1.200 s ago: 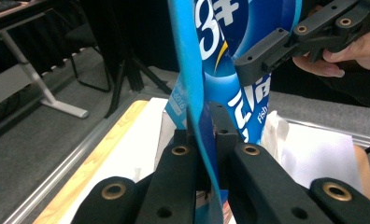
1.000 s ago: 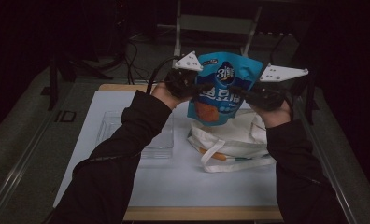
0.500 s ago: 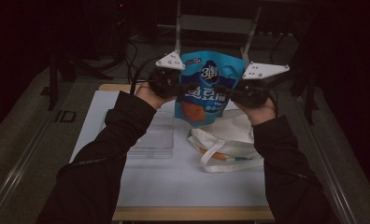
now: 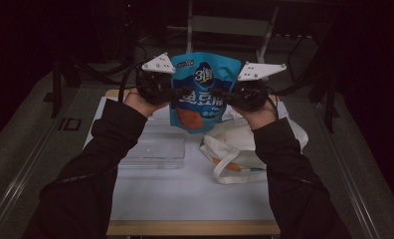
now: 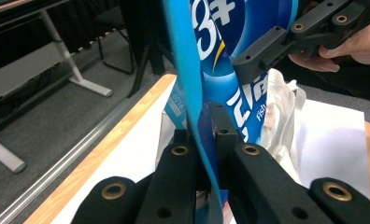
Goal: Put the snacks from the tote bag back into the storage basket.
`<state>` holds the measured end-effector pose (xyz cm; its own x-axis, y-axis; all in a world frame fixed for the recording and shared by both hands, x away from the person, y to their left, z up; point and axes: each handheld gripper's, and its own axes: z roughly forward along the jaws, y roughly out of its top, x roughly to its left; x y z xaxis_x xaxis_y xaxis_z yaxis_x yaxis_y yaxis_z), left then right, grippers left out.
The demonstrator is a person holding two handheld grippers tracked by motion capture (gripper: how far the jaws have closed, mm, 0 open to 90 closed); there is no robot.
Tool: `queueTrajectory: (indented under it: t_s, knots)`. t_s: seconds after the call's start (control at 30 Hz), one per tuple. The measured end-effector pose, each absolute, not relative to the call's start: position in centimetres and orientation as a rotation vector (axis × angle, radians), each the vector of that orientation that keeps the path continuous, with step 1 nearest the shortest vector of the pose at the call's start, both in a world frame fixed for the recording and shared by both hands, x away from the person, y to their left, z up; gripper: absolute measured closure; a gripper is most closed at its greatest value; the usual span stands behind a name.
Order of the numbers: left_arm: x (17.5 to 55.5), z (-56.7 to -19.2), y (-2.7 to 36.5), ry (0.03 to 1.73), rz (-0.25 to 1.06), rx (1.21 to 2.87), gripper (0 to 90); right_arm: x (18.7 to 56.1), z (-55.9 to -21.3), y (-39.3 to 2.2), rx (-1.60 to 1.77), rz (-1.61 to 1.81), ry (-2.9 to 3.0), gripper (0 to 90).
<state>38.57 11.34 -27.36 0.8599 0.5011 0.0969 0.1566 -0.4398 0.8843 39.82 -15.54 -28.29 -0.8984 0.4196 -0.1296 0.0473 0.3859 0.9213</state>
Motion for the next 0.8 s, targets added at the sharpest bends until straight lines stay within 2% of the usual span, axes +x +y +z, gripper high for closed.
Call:
queueTrajectory:
  t_s: [0.8]
  knots:
    - [36.7,-27.2,18.5,0.576,0.472,2.020,90.0,40.6,-28.3,-8.1,0.301,1.553,2.378,88.8]
